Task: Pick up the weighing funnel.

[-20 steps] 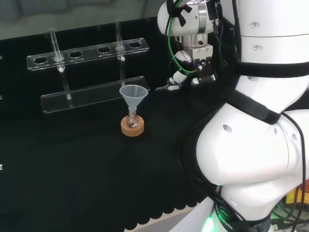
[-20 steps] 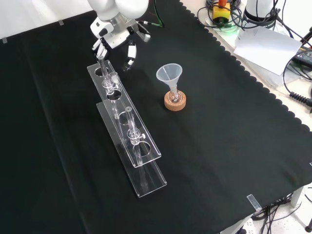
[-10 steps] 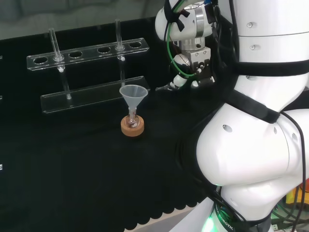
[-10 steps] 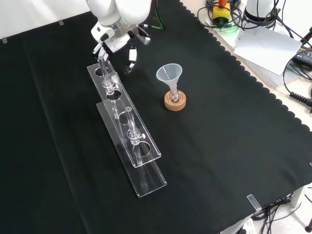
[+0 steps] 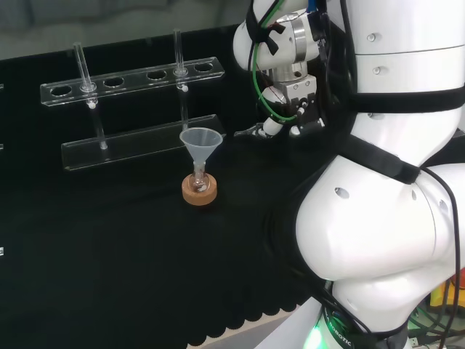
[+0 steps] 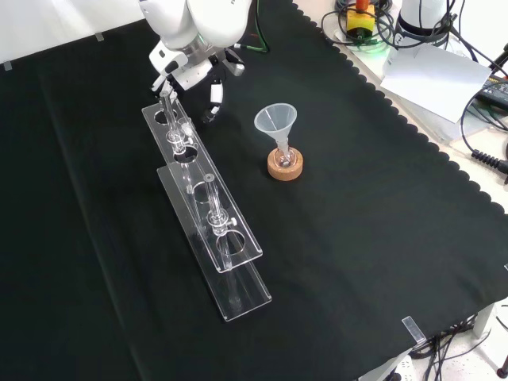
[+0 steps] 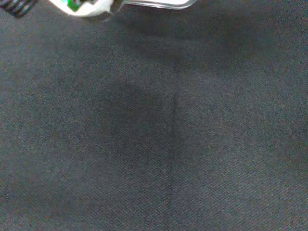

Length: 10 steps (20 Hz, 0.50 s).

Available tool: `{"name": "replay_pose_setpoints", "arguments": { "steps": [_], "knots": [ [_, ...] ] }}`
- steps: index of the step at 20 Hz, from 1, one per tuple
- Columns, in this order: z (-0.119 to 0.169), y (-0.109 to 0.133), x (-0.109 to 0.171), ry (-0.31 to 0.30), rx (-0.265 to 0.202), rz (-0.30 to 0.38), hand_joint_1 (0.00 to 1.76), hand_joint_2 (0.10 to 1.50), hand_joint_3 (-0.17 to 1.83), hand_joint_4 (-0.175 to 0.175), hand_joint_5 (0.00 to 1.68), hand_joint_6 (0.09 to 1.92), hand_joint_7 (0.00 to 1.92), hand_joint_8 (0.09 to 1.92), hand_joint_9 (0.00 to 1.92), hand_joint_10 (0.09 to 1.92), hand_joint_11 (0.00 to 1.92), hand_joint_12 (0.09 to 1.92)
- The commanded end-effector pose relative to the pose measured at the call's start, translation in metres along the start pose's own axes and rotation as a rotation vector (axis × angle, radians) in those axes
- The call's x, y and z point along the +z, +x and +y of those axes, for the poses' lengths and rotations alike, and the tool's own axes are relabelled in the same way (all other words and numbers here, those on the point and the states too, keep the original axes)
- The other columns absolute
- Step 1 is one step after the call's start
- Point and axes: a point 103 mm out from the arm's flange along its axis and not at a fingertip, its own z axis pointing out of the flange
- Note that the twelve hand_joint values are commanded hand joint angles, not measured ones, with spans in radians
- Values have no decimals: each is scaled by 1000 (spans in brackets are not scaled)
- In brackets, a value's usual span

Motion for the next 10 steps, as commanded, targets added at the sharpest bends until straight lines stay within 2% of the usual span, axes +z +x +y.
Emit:
{"name": "replay_pose_setpoints", "arguments": {
  "steps": [1,5,10],
  "knots": [
    [2,0,5,-5,1,-2,859,660,601,-49,649,133,473,713,664,593,278,1351],
    [3,5,7,-3,3,-17,860,658,606,-49,650,139,466,713,658,592,270,1351],
    [8,-5,13,9,-3,-11,862,657,612,-49,656,149,462,714,656,594,264,1352]
  ]
}}
